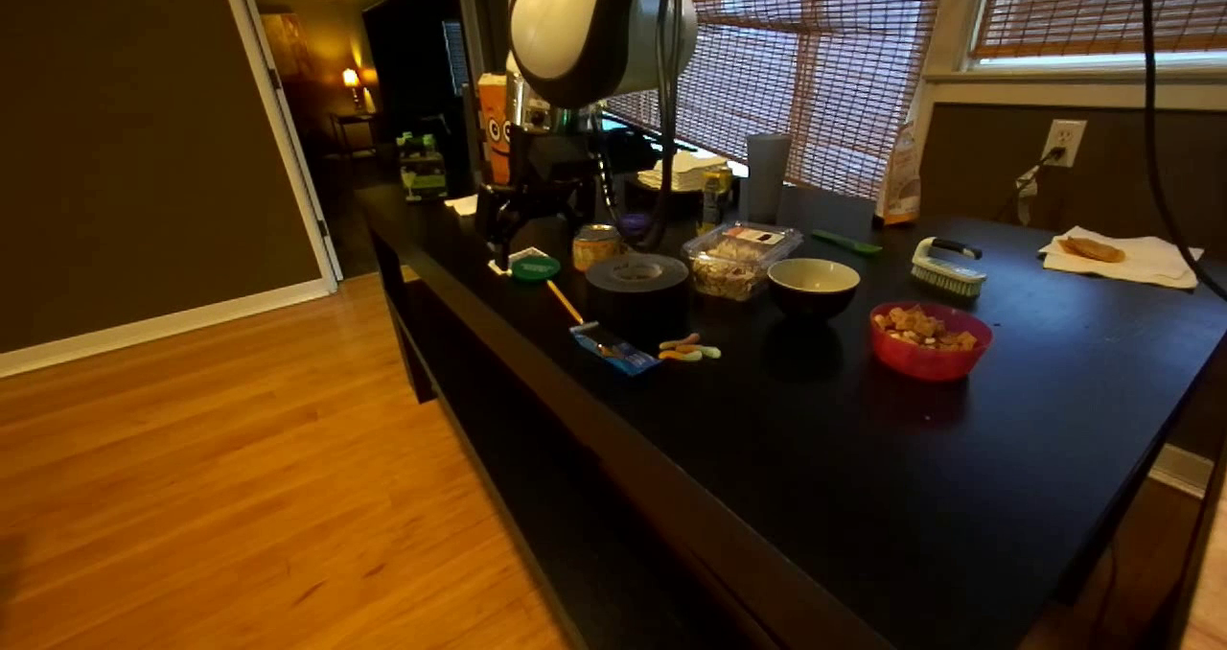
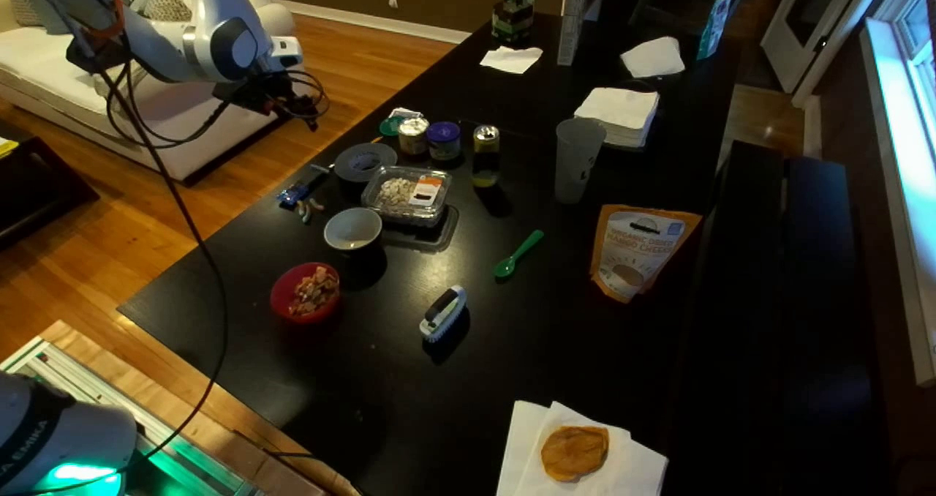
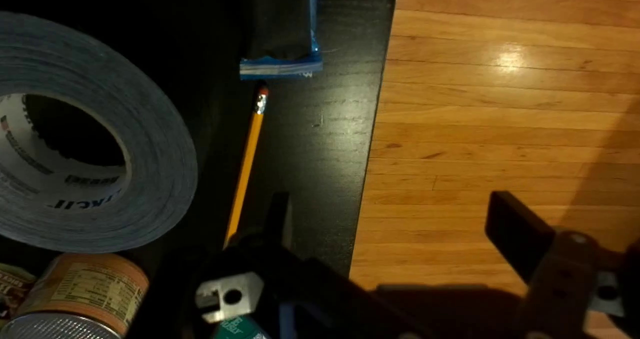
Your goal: Put the pencil in the middle of the tape
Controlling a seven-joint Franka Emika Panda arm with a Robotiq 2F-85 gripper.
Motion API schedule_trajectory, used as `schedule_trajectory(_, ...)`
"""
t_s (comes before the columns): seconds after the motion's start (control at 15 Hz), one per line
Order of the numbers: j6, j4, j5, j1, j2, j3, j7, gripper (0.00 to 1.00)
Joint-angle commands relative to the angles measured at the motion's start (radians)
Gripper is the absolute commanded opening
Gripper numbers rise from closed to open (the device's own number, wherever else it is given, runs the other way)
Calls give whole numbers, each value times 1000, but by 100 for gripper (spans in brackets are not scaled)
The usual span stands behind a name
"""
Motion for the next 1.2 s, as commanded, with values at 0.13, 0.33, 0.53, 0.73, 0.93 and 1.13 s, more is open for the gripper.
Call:
schedule_trajectory(0.13,-36,195,-21,52,154,-77,135,100)
schedule_trajectory(0.33,-63,256,-20,67,211,-119,185,100)
schedule_trajectory(0.53,-103,311,-14,59,259,-130,205,100)
schedule_trajectory(0.73,-161,363,-7,39,299,-117,199,100)
schedule_trajectory(0.93,-208,409,-2,23,329,-104,195,100)
schedule_trajectory(1.13,-259,451,10,-2,351,-77,178,92)
